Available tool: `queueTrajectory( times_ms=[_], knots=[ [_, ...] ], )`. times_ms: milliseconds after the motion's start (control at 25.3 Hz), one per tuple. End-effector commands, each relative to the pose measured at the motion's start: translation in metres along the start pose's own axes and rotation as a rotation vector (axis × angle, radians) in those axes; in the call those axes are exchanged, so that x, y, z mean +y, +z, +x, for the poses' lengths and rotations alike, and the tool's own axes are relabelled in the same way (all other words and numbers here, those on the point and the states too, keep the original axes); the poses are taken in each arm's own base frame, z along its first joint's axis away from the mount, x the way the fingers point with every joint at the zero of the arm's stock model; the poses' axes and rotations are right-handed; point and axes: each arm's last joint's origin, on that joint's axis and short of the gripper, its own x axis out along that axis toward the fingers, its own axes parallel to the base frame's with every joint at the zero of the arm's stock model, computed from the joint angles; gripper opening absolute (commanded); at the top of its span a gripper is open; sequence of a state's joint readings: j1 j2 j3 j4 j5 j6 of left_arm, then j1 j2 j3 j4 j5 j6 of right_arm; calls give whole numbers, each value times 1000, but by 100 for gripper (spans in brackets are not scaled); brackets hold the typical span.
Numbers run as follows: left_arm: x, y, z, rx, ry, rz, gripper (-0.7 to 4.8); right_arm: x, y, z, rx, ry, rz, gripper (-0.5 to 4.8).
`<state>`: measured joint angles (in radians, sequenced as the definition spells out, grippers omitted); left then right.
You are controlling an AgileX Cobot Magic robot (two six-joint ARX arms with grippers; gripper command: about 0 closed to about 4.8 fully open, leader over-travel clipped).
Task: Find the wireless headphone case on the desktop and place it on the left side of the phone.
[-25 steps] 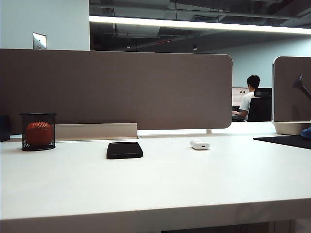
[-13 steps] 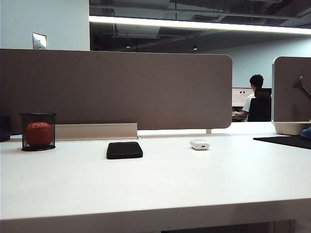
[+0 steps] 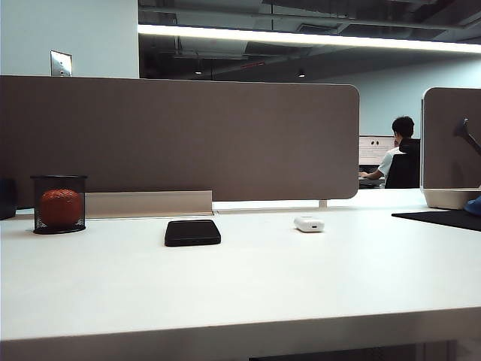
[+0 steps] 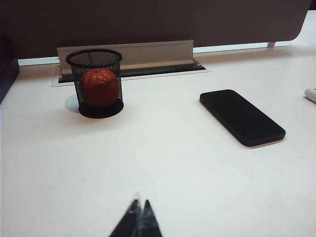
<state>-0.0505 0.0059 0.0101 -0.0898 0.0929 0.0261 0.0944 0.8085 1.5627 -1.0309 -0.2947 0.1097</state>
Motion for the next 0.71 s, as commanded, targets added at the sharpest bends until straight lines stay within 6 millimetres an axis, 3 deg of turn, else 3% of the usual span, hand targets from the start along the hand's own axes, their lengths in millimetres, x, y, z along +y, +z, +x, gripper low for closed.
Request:
queueTrajectory(
  times_ms=[40,395,711],
  knots=[
    [0,2,0,-11,4,1,-5,0,-1,9,71,90,73,-9],
    [0,2,0,-11,4,1,-5,-5,-9,28,247,121,140,-9],
    [0,2,0,-11,4,1,-5,1,18,19,254,120,137,-9]
  ],
)
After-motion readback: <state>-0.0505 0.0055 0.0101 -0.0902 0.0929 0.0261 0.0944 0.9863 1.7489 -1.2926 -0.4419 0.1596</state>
